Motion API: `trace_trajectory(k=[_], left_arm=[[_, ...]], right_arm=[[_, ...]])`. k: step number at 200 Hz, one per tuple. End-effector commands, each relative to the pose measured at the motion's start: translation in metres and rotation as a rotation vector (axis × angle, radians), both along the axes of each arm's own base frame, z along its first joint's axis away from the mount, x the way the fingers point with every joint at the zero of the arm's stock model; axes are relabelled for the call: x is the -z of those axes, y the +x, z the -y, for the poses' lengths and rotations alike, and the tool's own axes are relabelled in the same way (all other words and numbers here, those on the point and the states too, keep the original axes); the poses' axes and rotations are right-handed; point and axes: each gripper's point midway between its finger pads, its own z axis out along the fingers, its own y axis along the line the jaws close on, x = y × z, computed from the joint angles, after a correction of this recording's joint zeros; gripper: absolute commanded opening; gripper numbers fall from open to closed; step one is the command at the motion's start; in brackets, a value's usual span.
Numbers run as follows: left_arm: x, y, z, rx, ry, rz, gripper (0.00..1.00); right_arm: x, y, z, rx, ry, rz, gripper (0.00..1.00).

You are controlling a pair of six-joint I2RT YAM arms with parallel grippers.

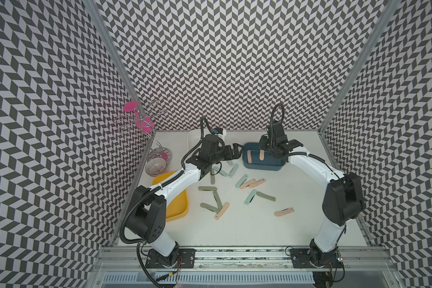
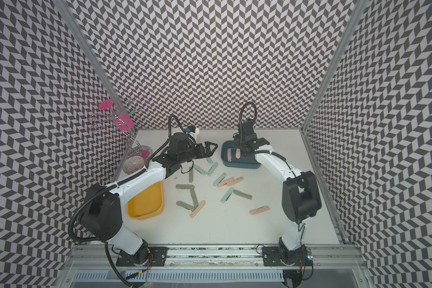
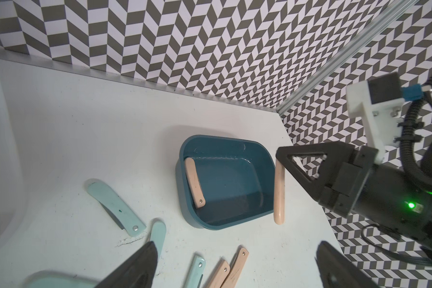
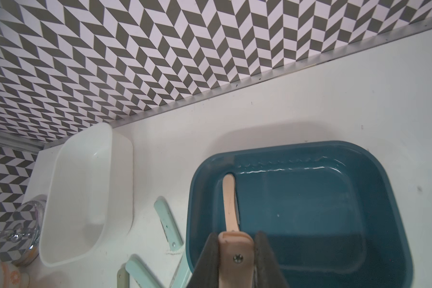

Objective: Place the fruit knives into the storage box by color
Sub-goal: Place the fruit knife in the storage box.

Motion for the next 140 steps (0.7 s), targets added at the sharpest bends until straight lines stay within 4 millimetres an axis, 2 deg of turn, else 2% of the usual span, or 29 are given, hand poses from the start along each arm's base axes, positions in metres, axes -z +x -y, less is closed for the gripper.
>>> trace_trajectory(k=[1, 65, 116, 140], left_arm=[[-0.006, 0.01, 0.001, 0.009, -0.008, 0.018, 1.0], [0.008, 0.02, 0.0, 0.009, 0.005, -0.013, 1.0], [0.011, 0.022, 0.0, 0.005, 0.003, -0.018, 1.0], [0.014, 0.023, 0.001, 0.005, 0.003, -0.025, 1.0]], right_arm=[[0.007, 0.024, -0.009, -0.021, 0.004, 0.016, 0.13], [0.064, 0.069, -0.018, -0.048, -0.003, -0.04, 0.12], [0.104, 0.079, -0.017, -0.049, -0.025, -0.077, 0.11], [0.117, 0.08, -0.018, -0.054, -0.019, -0.091, 0.12]])
